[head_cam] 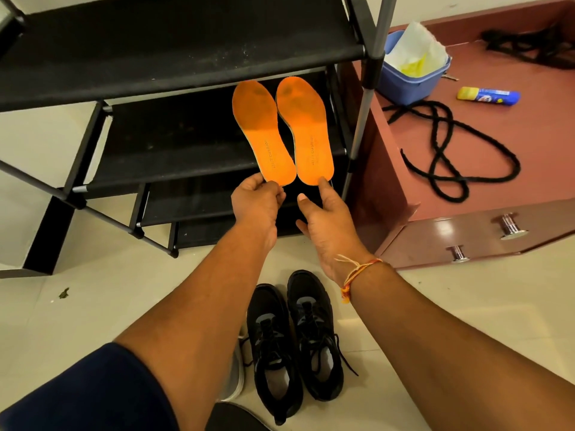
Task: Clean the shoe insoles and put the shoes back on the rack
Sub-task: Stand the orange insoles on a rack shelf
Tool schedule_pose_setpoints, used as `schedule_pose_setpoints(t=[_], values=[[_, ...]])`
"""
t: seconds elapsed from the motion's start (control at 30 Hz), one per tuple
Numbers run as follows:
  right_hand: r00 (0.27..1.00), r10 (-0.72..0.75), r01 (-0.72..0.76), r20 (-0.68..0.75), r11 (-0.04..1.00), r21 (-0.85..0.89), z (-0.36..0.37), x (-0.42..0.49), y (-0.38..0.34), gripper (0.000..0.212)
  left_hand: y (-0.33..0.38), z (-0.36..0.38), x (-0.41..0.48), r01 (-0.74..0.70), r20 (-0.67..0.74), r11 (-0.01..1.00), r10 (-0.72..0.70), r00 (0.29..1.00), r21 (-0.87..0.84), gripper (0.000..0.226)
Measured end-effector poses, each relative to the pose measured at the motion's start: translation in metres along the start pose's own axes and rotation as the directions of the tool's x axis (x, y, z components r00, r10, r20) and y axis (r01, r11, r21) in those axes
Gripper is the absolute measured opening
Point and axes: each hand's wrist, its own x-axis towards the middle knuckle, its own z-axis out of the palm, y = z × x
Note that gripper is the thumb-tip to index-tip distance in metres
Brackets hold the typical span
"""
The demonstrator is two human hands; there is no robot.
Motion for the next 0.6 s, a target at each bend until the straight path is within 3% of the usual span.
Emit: schedule_pose_setpoints(t=[0.13,0.37,0.43,0.53,0.6], values=[[0.996,-0.085,0.084,-0.011,0.990,-0.114,0.003,-0.002,0.001,0.062,0.001,-0.002,0.004,-0.016,0.014,1.000,0.016,1.000,0.019,0.022],[0.999,-0.033,0.033,0.006,0.998,-0.058,-0.002,0.011,0.009,0.076,0.000,-0.008,0.008,-0.016,0.064,0.999,0.015,0.998,0.028,0.020],[0.996,-0.006,0.003,-0.084,1.000,-0.028,0.001,0.007,0.011,0.071,-0.003,-0.013,0.005,0.013,0.077,1.000,-0.013,0.997,0.007,0.026],[0.956,0.148,-0.145,-0.254,0.989,0.032,0.008,-0.003,0.013,0.049,-0.016,-0.031,-0.005,0.043,0.044,0.999,-0.042,0.998,-0.015,0.033],[0.944,0.222,-0.242,-0.245,0.969,-0.055,0.009,-0.012,0.019,0.029,-0.033,-0.049,-0.020,0.054,-0.021,0.999,-0.054,0.998,0.000,0.026]])
